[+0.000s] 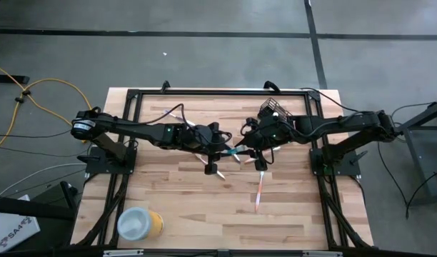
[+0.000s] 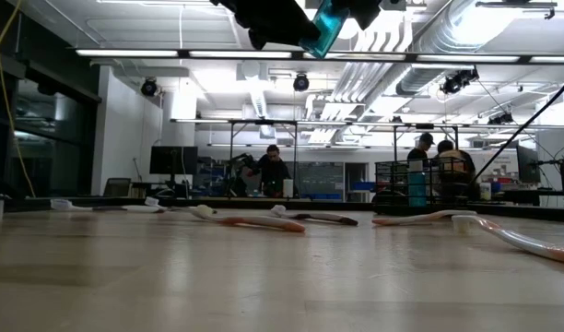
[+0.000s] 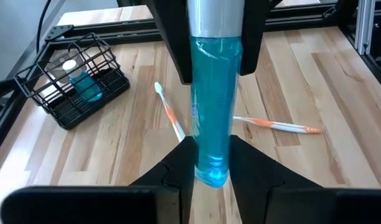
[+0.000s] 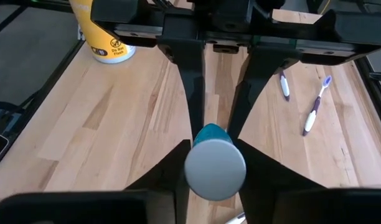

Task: Pick & Place toothbrushing station
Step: Put the blue mouthwash bottle into the middle of the black mesh organizer

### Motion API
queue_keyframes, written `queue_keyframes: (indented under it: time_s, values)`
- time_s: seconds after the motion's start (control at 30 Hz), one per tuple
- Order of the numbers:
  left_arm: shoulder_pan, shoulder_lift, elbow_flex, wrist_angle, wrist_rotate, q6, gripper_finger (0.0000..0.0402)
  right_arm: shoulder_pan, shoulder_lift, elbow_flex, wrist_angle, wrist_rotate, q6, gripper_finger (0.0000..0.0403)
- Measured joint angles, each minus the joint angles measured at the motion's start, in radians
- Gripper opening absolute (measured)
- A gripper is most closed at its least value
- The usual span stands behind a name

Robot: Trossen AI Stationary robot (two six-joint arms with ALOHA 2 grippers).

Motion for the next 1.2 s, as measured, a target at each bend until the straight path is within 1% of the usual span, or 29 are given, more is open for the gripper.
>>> queue_keyframes:
  time_s: [0.1, 0.2, 0.3, 0.43, 0.87, 1.03, 1.2]
  values:
    - [-0.001, 0.000, 0.000, 0.001, 0.000, 0.025, 0.0103, 0.000, 0.000, 0.000, 0.000, -0.002, 0.004, 0.0104]
    - [-0.003, 0.000, 0.000, 0.001, 0.003, 0.045, 0.0120, 0.000, 0.000, 0.000, -0.010, -0.005, 0.004, 0.0087]
    - [-0.007, 0.000, 0.000, 0.001, 0.003, 0.048, 0.0127, 0.000, 0.000, 0.000, -0.025, -0.005, 0.004, 0.0086]
    - [-0.008, 0.000, 0.000, 0.001, 0.003, 0.067, 0.0129, 0.000, 0.000, 0.000, -0.043, -0.005, 0.031, 0.0086]
    - [-0.009, 0.000, 0.000, -0.051, 0.002, 0.044, 0.0129, -0.002, 0.000, 0.000, -0.158, 0.028, 0.104, 0.0086]
    - [-0.014, 0.000, 0.000, -0.065, -0.001, 0.035, 0.0129, -0.025, -0.006, 0.000, -0.183, 0.046, 0.116, 0.0086]
    - [-0.034, 0.000, 0.000, -0.065, 0.000, 0.024, 0.0129, -0.082, -0.016, 0.000, -0.232, 0.080, 0.116, 0.0086]
